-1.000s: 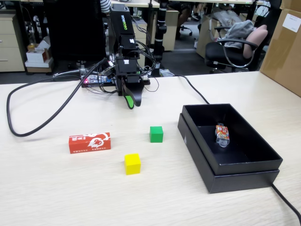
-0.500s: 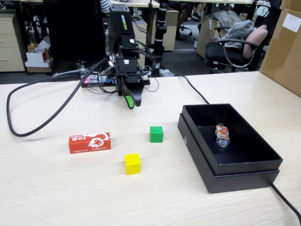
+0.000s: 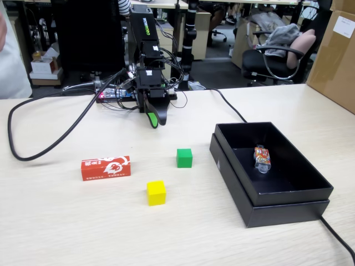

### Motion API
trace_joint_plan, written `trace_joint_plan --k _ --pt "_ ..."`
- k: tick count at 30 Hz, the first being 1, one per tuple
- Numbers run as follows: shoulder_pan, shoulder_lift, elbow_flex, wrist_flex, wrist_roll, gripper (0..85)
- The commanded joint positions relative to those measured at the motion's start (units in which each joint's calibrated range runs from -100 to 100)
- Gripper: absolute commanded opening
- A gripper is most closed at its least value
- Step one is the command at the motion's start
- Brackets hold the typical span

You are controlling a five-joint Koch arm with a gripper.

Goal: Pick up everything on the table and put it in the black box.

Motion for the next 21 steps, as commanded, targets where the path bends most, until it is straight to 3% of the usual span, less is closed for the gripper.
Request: trace_joint_plan --k 1,16,17,18,21 --pt "0.0 0.81 -5.38 -1.62 -0.15 50.4" --pt "2.25 -0.23 -5.47 -1.71 -1.03 52.7" --pt "1.9 -0.34 -5.29 -1.53 -3.47 52.7" --pt "1.86 -0.34 -5.29 -1.45 -3.81 52.7" --pt "-0.88 -1.03 -4.66 -0.41 -16.95 52.3"
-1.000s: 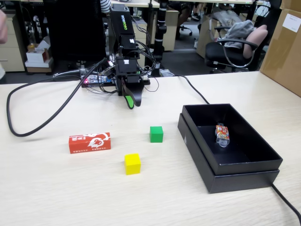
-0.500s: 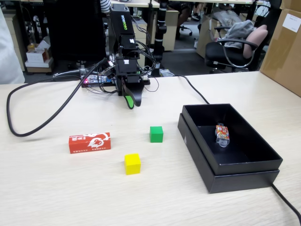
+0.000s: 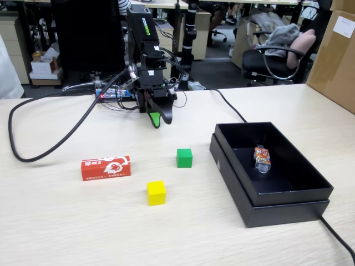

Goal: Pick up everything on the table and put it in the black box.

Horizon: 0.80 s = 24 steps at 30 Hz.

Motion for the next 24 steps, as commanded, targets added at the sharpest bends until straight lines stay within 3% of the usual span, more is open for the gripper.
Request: trace_joint_plan --k 1,4,6,8,14,17,19,20,24 --pt "-2.39 0.24 -4.38 -0.13 -12.41 52.1" --pt "-3.86 0.24 -3.84 1.68 -18.56 52.4" --pt "-3.71 0.24 -3.93 2.38 -18.12 52.3" --pt "-3.76 0.24 -3.66 2.38 -14.51 52.3" --pt "-1.47 0.47 -2.39 2.81 -10.06 52.3" --pt "-1.47 0.47 -1.57 2.81 -3.47 50.8" --pt "-1.42 0.47 -0.67 2.81 -1.27 51.1" --pt "-1.27 0.47 0.42 2.89 1.76 51.7" --pt "-0.39 0.58 3.32 3.07 2.78 52.7"
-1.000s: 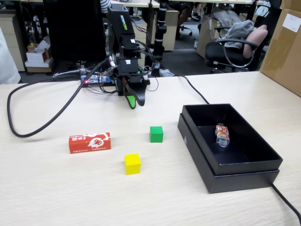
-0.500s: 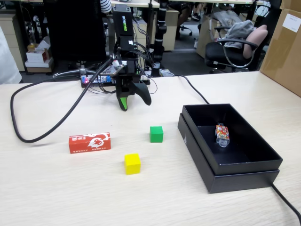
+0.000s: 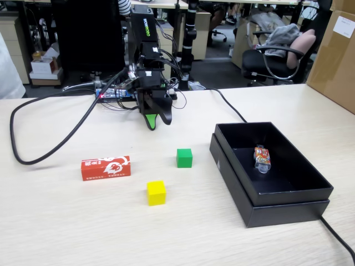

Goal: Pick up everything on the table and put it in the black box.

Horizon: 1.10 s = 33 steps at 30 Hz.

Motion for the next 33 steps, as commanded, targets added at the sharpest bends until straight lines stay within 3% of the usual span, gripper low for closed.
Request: trace_joint_plan --k 1,9,11,20,27,29,33 --pt "0.29 0.45 3.13 -1.74 1.17 53.2" --pt "0.98 2.63 18.0 -15.9 3.08 56.8" --pt "1.22 2.75 19.63 -16.94 2.78 62.1" --pt "1.07 3.9 26.61 -16.86 4.25 62.1" --pt "0.15 19.04 40.57 -16.77 4.69 62.0" --pt "0.2 23.4 43.48 -17.11 7.42 46.7" --pt "-0.24 32.7 48.28 -17.11 7.52 47.3"
